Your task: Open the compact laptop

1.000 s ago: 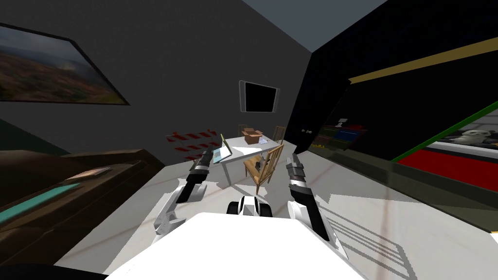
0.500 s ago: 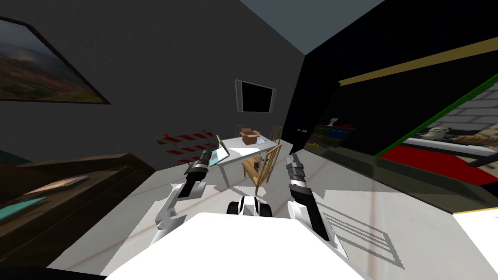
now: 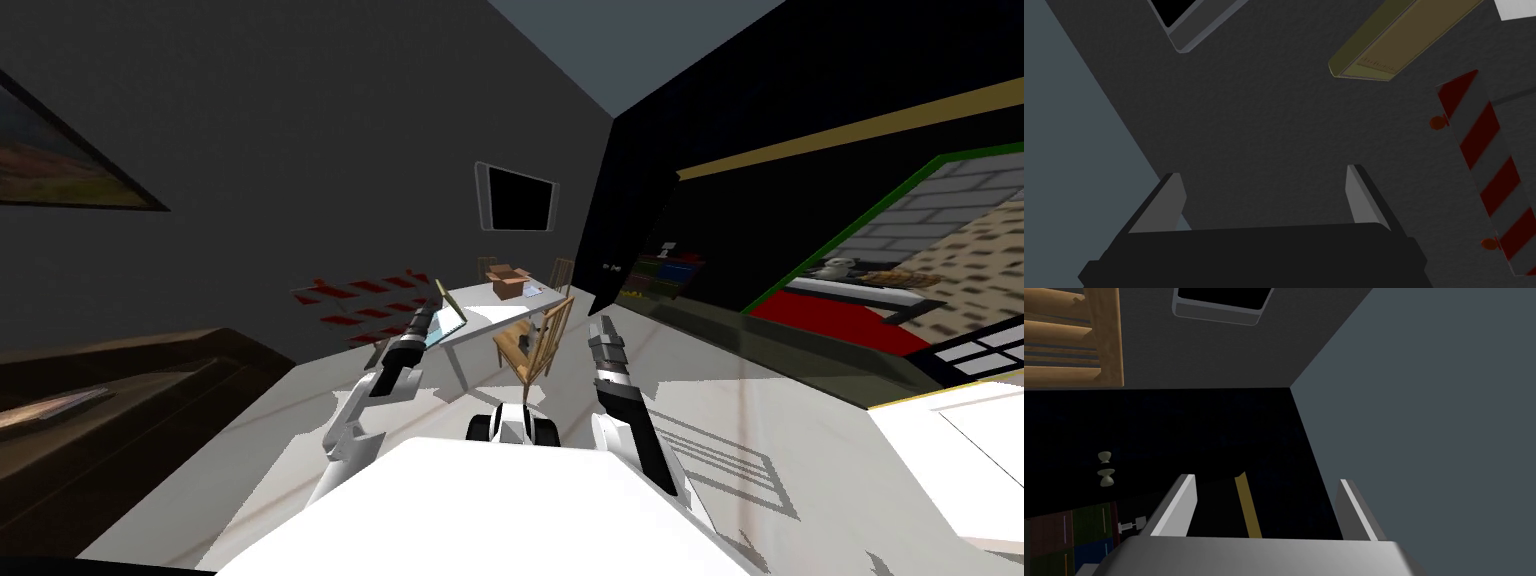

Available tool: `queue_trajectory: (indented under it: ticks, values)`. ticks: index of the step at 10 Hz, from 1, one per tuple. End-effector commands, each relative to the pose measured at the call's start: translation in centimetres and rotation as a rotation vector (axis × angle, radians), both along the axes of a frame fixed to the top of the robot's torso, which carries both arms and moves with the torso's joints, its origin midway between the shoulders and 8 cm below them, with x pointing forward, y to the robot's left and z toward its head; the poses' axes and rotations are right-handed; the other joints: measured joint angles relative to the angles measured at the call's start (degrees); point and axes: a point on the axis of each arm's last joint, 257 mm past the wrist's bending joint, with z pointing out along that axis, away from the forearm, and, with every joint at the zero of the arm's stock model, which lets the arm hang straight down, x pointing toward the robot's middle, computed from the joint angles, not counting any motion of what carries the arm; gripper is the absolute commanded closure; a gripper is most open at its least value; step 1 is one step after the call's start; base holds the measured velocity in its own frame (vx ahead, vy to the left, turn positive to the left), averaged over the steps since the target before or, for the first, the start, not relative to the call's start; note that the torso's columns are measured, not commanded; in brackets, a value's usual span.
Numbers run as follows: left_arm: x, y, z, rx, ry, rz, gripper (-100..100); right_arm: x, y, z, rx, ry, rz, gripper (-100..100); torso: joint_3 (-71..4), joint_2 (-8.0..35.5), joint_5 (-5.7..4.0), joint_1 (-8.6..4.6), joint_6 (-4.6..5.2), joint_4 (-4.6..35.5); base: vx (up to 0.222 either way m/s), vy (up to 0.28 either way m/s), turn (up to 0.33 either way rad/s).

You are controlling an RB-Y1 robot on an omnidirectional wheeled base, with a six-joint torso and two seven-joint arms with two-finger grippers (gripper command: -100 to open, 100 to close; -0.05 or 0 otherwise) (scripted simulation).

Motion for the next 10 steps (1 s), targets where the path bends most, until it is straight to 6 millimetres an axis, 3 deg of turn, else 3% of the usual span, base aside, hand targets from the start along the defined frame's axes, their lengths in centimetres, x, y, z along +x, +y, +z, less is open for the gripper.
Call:
queue_trajectory:
  ticks: [1,10]
  values:
    - [0.6,1.7,-0.8,0.0,0.041,0.05,-100,0.0,0.0,0.0,0.0,0.0,0.0,0,0.0,0.0,0.0,0.01,0.0,0.0,0.043,0.024,-0.143]
    - [1.5,6.5,-4.9,-0.104,0.178,0.229,-100,0.0,0.0,0.0,0.0,0.0,0.0,0,0.0,0.0,0.0,-0.02,0.0,0.0,0.039,0.027,-0.127]
